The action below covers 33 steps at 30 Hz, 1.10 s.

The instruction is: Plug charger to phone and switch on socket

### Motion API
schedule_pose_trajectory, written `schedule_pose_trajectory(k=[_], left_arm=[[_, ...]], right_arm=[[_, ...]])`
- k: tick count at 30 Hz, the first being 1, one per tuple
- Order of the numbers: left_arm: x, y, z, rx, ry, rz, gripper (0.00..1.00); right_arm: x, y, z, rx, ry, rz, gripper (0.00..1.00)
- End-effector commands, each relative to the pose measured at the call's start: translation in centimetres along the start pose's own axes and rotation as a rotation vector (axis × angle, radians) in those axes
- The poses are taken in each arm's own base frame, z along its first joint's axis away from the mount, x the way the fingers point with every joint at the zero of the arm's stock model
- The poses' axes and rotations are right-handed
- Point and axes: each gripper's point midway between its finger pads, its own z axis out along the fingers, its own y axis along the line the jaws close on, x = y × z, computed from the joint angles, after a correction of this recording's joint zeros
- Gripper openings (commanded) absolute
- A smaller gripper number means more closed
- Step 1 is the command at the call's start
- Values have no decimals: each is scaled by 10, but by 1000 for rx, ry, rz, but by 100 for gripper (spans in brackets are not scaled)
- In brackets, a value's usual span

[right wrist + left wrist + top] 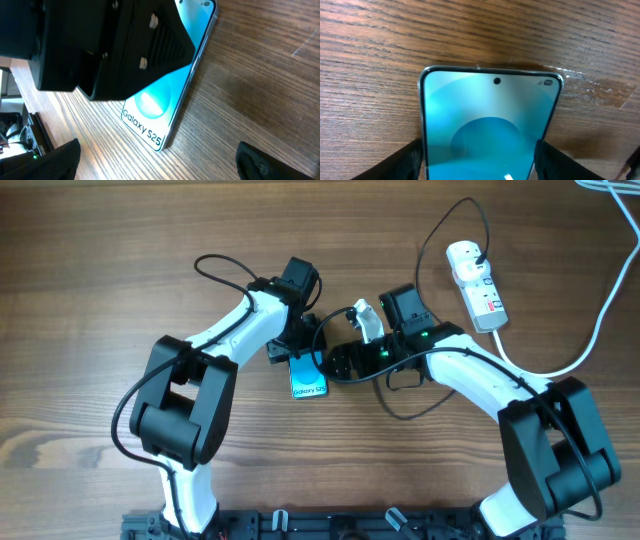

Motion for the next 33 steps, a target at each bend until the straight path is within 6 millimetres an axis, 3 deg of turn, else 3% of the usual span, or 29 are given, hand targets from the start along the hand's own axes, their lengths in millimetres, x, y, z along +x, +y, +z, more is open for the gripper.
schedule_pose_trajectory(k=[1,12,17,20,26,33], left_arm=[[11,17,28,-88,47,-2,71],[-21,59,21,-237,-72,-28,72],[-29,73,17,-226,-53,-43,80],[-21,66,13,-191,3,-49,87],[-7,29,6,-101,57,-2,98],[6,11,10,-135,38,46,100]], right_arm=[[5,1,0,-3,11,13,100],[4,3,0,-16,10,61,100],[4,3,0,-13,9,58,100],[-4,-5,-6,2,-25,55,100],[-29,-12,-44,-49,-137,110,100],[-19,-33,-47,38,-114,168,100]])
